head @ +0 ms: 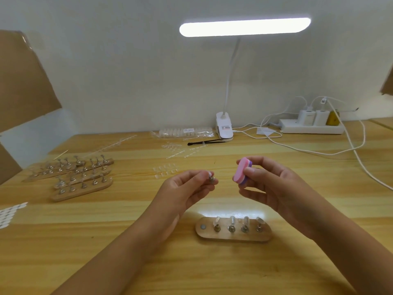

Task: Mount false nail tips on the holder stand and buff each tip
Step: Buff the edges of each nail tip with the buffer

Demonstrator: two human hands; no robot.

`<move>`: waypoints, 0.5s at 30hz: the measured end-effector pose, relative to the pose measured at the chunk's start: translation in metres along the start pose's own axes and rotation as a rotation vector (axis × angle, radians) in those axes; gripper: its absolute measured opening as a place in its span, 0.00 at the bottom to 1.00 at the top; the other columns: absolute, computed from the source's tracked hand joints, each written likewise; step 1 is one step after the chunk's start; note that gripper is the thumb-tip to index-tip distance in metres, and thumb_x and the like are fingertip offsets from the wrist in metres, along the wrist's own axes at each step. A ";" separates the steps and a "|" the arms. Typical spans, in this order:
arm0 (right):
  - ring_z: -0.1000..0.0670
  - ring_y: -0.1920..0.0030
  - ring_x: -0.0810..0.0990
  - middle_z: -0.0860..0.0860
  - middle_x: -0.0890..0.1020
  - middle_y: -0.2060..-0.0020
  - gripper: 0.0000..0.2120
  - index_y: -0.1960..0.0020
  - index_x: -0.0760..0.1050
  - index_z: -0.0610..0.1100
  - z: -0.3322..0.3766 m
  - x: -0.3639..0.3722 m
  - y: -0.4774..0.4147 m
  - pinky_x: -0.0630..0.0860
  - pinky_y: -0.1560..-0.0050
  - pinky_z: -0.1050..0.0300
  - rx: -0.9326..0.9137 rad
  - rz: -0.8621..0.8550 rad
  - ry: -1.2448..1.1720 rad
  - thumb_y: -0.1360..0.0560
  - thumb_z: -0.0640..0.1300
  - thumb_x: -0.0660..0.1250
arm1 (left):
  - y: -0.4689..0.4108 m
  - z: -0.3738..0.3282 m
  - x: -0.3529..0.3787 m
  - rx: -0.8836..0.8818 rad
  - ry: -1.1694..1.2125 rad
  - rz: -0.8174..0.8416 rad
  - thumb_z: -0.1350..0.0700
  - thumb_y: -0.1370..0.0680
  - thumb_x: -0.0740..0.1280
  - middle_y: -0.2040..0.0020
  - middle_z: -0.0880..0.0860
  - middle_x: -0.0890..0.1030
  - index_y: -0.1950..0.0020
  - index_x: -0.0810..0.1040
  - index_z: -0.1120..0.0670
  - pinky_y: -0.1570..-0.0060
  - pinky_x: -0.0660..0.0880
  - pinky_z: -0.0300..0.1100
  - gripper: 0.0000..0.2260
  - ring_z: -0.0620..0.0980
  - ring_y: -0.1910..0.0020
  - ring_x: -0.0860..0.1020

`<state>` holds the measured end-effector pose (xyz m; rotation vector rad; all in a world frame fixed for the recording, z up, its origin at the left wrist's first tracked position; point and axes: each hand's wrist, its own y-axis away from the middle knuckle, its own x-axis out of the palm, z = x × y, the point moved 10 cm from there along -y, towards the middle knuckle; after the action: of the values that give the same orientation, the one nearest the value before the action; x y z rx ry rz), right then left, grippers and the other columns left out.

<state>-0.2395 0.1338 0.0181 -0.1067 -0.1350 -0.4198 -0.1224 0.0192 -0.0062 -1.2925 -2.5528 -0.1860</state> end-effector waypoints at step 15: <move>0.52 0.51 0.84 0.51 0.85 0.54 0.18 0.47 0.79 0.46 -0.004 0.024 0.005 0.79 0.49 0.62 -0.070 0.039 0.345 0.35 0.51 0.73 | 0.005 0.011 0.013 -0.109 0.121 0.101 0.56 0.29 0.74 0.44 0.59 0.85 0.41 0.82 0.59 0.52 0.78 0.34 0.17 0.49 0.48 0.84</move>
<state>-0.2159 0.1282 0.0176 -0.1044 0.2216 -0.3980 -0.1278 0.0342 -0.0126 -1.4003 -2.4000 -0.3752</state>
